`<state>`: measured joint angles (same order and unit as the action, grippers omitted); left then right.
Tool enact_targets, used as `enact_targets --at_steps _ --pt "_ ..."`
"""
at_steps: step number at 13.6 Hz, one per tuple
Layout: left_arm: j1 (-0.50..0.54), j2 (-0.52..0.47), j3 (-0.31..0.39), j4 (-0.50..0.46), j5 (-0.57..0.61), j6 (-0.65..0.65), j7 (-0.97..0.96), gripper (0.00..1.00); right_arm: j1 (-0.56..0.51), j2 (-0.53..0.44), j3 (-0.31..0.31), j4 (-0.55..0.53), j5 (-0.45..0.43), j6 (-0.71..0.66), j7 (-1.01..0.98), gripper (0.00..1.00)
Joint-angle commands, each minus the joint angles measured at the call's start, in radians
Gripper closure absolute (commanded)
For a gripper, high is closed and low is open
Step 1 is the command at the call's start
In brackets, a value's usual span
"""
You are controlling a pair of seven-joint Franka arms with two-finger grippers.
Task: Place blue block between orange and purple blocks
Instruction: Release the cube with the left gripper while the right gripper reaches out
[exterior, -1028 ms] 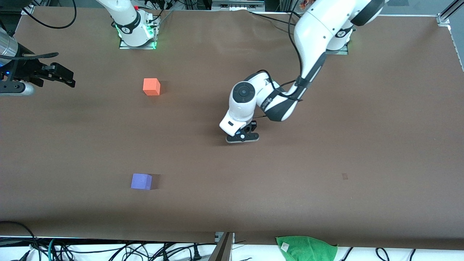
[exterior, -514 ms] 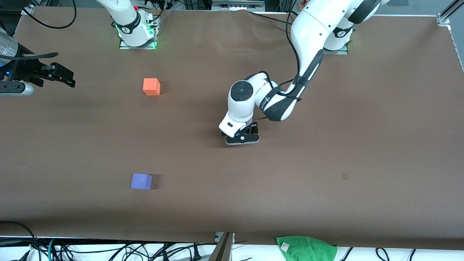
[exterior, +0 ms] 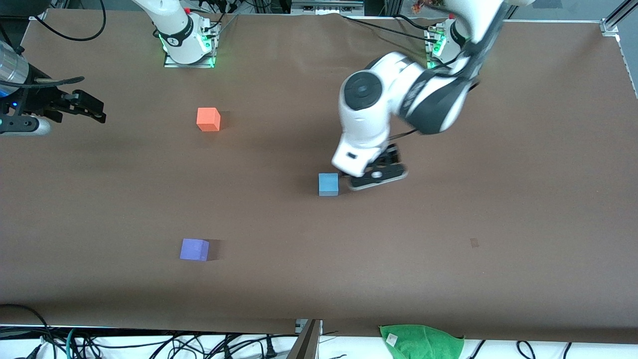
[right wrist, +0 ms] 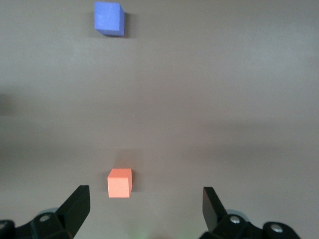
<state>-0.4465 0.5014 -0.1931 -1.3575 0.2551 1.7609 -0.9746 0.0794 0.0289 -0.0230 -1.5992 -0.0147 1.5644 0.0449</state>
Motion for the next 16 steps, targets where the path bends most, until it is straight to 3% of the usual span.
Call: enact_targets --at_steps 1,5,9,13,14,16 --pt "0.103 -0.084 -0.009 -0.02 0.009 -0.101 0.135 0.0 0.006 0.035 0.009 0.018 0.002 0.066 -0.014 0.0" --pt "0.256 -0.191 -0.011 -0.012 0.006 -0.176 0.432 0.0 0.017 0.123 0.011 0.022 0.028 0.054 -0.016 0.0" --pt "0.426 -0.241 -0.008 -0.012 -0.17 -0.212 0.721 0.0 0.078 0.187 0.011 0.015 0.044 0.052 -0.016 0.0" --pt "0.499 -0.256 0.0 -0.011 -0.232 -0.238 0.889 0.0 0.104 0.259 0.055 0.019 0.088 0.152 -0.025 0.0" --pt "0.497 -0.279 0.023 -0.024 -0.241 -0.238 0.902 0.0 0.134 0.276 0.06 0.019 0.105 0.19 -0.005 0.0" --pt "0.438 -0.349 0.134 -0.102 -0.243 -0.227 0.977 0.0 0.195 0.317 0.061 0.019 0.128 0.288 0.109 0.0"
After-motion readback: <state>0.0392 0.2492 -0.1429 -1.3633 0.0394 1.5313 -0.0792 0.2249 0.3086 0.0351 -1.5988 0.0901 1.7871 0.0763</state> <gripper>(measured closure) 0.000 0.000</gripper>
